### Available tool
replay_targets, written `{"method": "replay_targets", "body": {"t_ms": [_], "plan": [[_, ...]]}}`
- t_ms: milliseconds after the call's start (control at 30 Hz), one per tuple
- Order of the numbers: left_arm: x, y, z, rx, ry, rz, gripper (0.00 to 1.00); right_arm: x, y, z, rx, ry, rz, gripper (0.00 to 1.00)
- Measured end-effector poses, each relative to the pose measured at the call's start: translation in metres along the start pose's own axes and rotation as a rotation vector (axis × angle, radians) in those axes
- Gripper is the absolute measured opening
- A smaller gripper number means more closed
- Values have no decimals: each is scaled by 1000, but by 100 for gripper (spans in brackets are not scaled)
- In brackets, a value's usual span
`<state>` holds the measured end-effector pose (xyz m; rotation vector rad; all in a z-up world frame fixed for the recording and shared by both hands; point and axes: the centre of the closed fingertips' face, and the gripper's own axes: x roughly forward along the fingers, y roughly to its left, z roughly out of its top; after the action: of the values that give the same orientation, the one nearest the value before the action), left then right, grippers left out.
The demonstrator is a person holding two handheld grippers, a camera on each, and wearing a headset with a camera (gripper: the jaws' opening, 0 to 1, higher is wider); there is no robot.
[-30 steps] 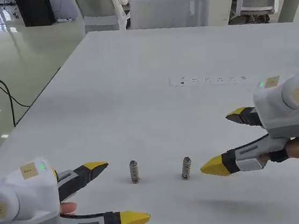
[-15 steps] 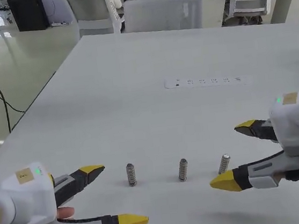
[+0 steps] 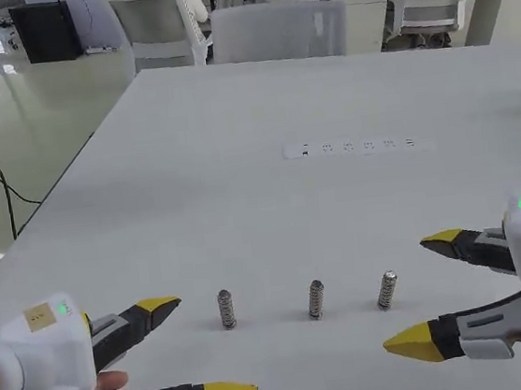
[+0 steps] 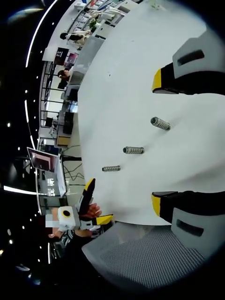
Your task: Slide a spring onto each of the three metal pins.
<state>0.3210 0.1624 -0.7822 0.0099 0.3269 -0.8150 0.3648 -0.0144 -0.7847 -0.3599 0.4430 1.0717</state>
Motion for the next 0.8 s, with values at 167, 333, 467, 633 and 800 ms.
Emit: {"method": "replay_targets", "body": {"t_ms": [167, 333, 467, 633, 800], "plan": [[-2, 0, -3, -5, 3, 3, 83, -2, 3, -4, -16, -60, 14, 87], [-3, 1, -6, -10, 2, 6, 83, -1, 6, -13, -3, -71, 21, 90], [-3, 1, -9, -17, 1, 6, 83, -1, 6, -16, 8, -84, 10, 90], [-2, 2, -14, -29, -3, 7, 83, -3, 9, -13, 20, -120, 1, 91], [-2, 3, -17, -38, -6, 15, 83, -1, 12, -15, 41, -124, 1, 92]]}}
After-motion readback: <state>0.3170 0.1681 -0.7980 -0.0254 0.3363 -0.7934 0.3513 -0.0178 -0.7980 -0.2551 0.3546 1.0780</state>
